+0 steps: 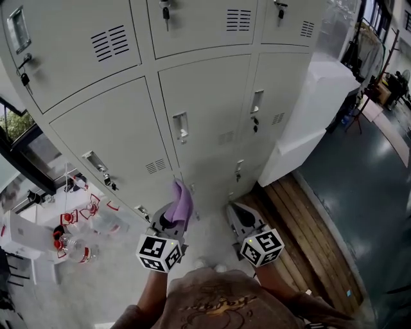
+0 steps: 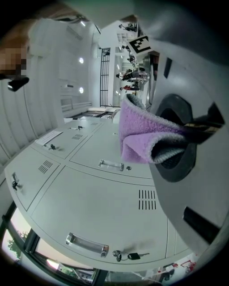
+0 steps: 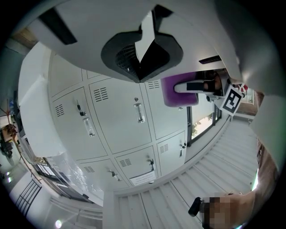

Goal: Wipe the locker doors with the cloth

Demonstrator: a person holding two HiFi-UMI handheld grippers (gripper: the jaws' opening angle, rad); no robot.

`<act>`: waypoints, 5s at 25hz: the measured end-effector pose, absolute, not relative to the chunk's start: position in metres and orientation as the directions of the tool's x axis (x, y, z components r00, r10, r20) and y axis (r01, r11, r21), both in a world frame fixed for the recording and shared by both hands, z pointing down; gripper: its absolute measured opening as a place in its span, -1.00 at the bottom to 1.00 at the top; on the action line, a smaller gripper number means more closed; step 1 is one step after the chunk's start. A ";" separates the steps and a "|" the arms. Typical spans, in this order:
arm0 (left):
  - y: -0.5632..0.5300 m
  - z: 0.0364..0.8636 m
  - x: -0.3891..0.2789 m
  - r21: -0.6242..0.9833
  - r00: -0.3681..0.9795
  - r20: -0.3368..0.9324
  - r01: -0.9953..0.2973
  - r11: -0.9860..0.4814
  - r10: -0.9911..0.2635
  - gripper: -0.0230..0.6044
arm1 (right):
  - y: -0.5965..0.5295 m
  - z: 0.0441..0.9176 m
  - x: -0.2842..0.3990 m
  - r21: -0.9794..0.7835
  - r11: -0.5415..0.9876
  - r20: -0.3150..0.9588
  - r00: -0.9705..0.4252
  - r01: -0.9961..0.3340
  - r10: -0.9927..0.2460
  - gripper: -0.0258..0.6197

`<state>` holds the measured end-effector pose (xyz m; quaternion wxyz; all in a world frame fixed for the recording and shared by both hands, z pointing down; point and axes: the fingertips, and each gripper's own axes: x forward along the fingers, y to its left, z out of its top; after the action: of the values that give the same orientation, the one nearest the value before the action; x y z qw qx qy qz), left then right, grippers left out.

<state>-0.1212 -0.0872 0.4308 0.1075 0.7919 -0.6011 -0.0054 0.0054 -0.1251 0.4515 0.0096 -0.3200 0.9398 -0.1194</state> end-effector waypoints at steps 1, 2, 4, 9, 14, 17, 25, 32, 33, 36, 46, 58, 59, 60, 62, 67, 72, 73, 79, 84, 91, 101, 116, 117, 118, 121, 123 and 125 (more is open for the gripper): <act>-0.089 0.428 -0.123 0.174 0.276 0.116 -0.951 -0.254 -0.954 -0.79 | -0.126 0.451 0.004 -0.230 0.769 0.056 -0.797 -0.597 -0.602 -0.92; -0.091 0.424 -0.125 0.172 0.276 0.108 -0.951 -0.256 -0.955 -0.79 | -0.128 0.449 0.002 -0.229 0.771 0.052 -0.799 -0.594 -0.600 -0.92; -0.097 0.412 -0.129 0.159 0.281 0.088 -0.951 -0.265 -0.956 -0.79 | -0.130 0.448 -0.002 -0.229 0.774 0.046 -0.801 -0.591 -0.597 -0.92; -0.118 0.362 -0.140 0.039 0.294 0.015 -0.955 -0.293 -0.956 -0.79 | -0.133 0.450 -0.010 -0.229 0.778 0.048 -0.805 -0.585 -0.592 -0.92; -0.139 0.298 -0.152 -0.114 0.284 -0.067 -0.955 -0.276 -0.956 -0.79 | -0.134 0.452 -0.009 -0.233 0.774 0.055 -0.802 -0.589 -0.595 -0.92; -0.151 0.256 -0.156 -0.207 0.288 -0.121 -0.943 -0.259 -0.950 -0.79 | -0.137 0.454 -0.005 -0.235 0.766 0.062 -0.796 -0.598 -0.602 -0.92; -0.163 0.163 -0.161 -0.376 0.277 -0.242 -0.910 -0.173 -0.930 -0.79 | -0.139 0.455 -0.007 -0.233 0.763 0.070 -0.793 -0.603 -0.605 -0.92; -0.170 0.107 -0.175 -0.491 0.254 -0.305 -0.867 -0.077 -0.918 -0.79 | -0.144 0.455 -0.006 -0.232 0.757 0.071 -0.787 -0.610 -0.613 -0.92; -0.173 0.104 -0.176 -0.501 0.251 -0.305 -0.862 -0.069 -0.919 -0.79 | -0.144 0.455 -0.006 -0.232 0.757 0.070 -0.787 -0.611 -0.613 -0.92; -0.186 0.103 -0.179 -0.509 0.252 -0.300 -0.858 -0.069 -0.920 -0.79 | -0.147 0.454 -0.009 -0.233 0.757 0.067 -0.786 -0.611 -0.614 -0.92; -0.226 0.127 -0.176 -0.536 0.249 -0.206 -0.838 -0.104 -0.946 -0.79 | -0.165 0.453 -0.009 -0.237 0.746 0.054 -0.775 -0.623 -0.630 -0.92; -0.260 0.143 -0.173 -0.594 0.182 -0.090 -0.799 -0.094 -0.979 -0.79 | -0.181 0.456 -0.013 -0.251 0.744 0.060 -0.777 -0.620 -0.627 -0.92; -0.261 0.144 -0.173 -0.598 0.177 -0.081 -0.796 -0.094 -0.981 -0.79 | -0.182 0.457 -0.014 -0.252 0.744 0.060 -0.778 -0.618 -0.626 -0.92; -0.262 0.146 -0.172 -0.600 0.172 -0.073 -0.795 -0.095 -0.982 -0.79 | -0.182 0.458 -0.015 -0.253 0.745 0.061 -0.779 -0.617 -0.624 -0.92; -0.264 0.151 -0.171 -0.599 0.166 -0.057 -0.795 -0.100 -0.984 -0.79 | -0.182 0.459 -0.016 -0.255 0.746 0.062 -0.781 -0.615 -0.622 -0.92; -0.269 0.170 -0.168 -0.585 0.162 -0.020 -0.802 -0.120 -0.987 -0.79 | -0.184 0.459 -0.013 -0.253 0.745 0.065 -0.779 -0.617 -0.624 -0.92; -0.275 0.201 -0.162 -0.593 0.164 0.035 -0.791 -0.153 -0.986 -0.79 | -0.184 0.461 -0.008 -0.250 0.740 0.067 -0.774 -0.624 -0.630 -0.92; -0.276 0.209 -0.161 -0.594 0.164 0.049 -0.788 -0.161 -0.985 -0.79 | -0.184 0.461 -0.007 -0.250 0.740 0.068 -0.773 -0.625 -0.630 -0.92; -0.281 0.251 -0.156 -0.578 0.169 0.121 -0.789 -0.208 -0.978 -0.79 | -0.181 0.464 -0.001 -0.252 0.732 0.077 -0.767 -0.633 -0.637 -0.92; -0.283 0.270 -0.153 -0.564 0.170 0.150 -0.794 -0.226 -0.974 -0.79 | -0.180 0.466 0.003 -0.251 0.728 0.083 -0.763 -0.638 -0.640 -0.92; -0.282 0.292 -0.151 -0.546 0.159 0.165 -0.807 -0.224 -0.973 -0.79 | -0.179 0.466 0.007 -0.245 0.733 0.084 -0.767 -0.635 -0.636 -0.92; -0.280 0.353 -0.150 -0.516 0.141 0.259 -0.816 -0.260 -0.956 -0.79 | -0.180 0.468 0.016 -0.246 0.723 0.093 -0.758 -0.646 -0.646 -0.92; -0.277 0.451 -0.154 -0.434 0.130 0.380 -0.849 -0.301 -0.916 -0.79 | -0.185 0.472 0.024 -0.248 0.710 0.105 -0.747 -0.659 -0.656 -0.92; -0.277 0.457 -0.154 -0.429 0.132 0.386 -0.850 -0.305 -0.913 -0.79 | -0.185 0.472 0.024 -0.248 0.710 0.106 -0.747 -0.659 -0.657 -0.92; -0.277 0.463 -0.154 -0.423 0.137 0.391 -0.852 -0.310 -0.910 -0.79 | -0.185 0.473 0.025 -0.248 0.709 0.107 -0.746 -0.660 -0.657 -0.92; -0.278 0.480 -0.154 -0.401 0.147 0.411 -0.857 -0.324 -0.900 -0.79 | -0.186 0.473 0.026 -0.251 0.704 0.108 -0.742 -0.664 -0.661 -0.92; -0.278 0.492 -0.153 -0.381 0.156 0.426 -0.862 -0.333 -0.891 -0.79 | -0.187 0.474 0.027 -0.252 0.700 0.109 -0.738 -0.668 -0.666 -0.92; -0.278 0.505 -0.154 -0.355 0.169 0.443 -0.869 -0.346 -0.880 -0.79 | -0.188 0.473 0.028 -0.253 0.698 0.108 -0.736 -0.670 -0.668 -0.92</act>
<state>-0.1536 -0.2778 0.5049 -0.0098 0.7646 -0.5718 0.2971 0.0277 -0.1876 0.4735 -0.0039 -0.3631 0.9213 -0.1390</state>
